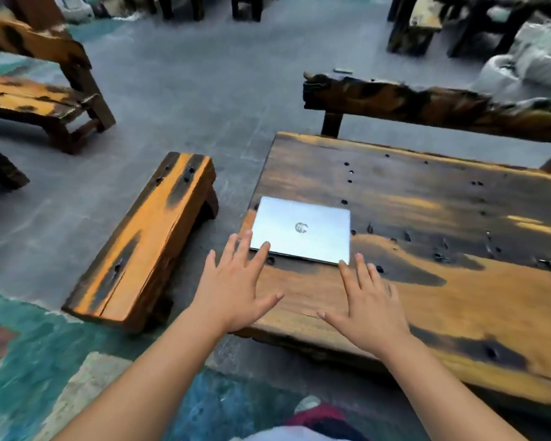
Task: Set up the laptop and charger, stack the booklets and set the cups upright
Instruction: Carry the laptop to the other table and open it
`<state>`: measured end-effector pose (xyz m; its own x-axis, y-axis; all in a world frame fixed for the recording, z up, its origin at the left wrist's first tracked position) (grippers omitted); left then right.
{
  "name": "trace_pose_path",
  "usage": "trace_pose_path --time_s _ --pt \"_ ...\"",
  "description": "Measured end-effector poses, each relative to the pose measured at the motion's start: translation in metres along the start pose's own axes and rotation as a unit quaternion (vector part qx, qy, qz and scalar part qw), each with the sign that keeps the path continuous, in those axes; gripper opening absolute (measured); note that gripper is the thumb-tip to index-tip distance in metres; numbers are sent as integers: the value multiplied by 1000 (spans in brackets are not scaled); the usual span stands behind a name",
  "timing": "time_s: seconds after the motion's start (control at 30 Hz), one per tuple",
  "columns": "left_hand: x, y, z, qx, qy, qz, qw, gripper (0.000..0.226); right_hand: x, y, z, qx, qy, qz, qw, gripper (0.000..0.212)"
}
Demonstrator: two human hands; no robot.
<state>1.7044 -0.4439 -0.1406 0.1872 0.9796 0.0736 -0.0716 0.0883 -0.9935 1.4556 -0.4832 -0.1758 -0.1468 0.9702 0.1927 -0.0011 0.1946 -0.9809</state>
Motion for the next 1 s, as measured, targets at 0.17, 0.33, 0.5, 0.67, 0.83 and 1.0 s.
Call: trace_pose_path --time_s 0.17,0.33,0.5,0.67,0.83,1.0 --pt "-40 10 20 -15 39 -14 999 93 -18 6 30 -30 43 -22 998 107" --pt "-67 21 16 -14 27 -26 999 93 -54 8 39 -26 18 -40 999 108" --pt "-95 42 9 -6 17 -46 999 91 -89 16 38 -20 8 -68 997 103" --pt "-133 66 -11 -23 7 -69 997 86 -125 27 34 -24 31 -102 994 104" --pt "-176 100 -50 15 -11 -143 990 85 -167 42 30 -42 75 -150 985 103" --pt "-219 124 -85 100 -55 -208 971 85 -209 56 29 -61 106 -185 975 101"
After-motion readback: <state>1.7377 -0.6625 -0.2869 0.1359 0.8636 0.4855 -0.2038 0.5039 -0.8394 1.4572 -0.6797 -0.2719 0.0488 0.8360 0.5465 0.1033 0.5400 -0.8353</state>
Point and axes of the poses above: each hand's wrist, its own x-axis away from the middle knuckle, its own y-axis out of the palm, z = x × y, the point moved 4 cm from there along -x, towards the middle knuckle, and after that the axes turned 9 degrees about y, right-handed, at the moved point
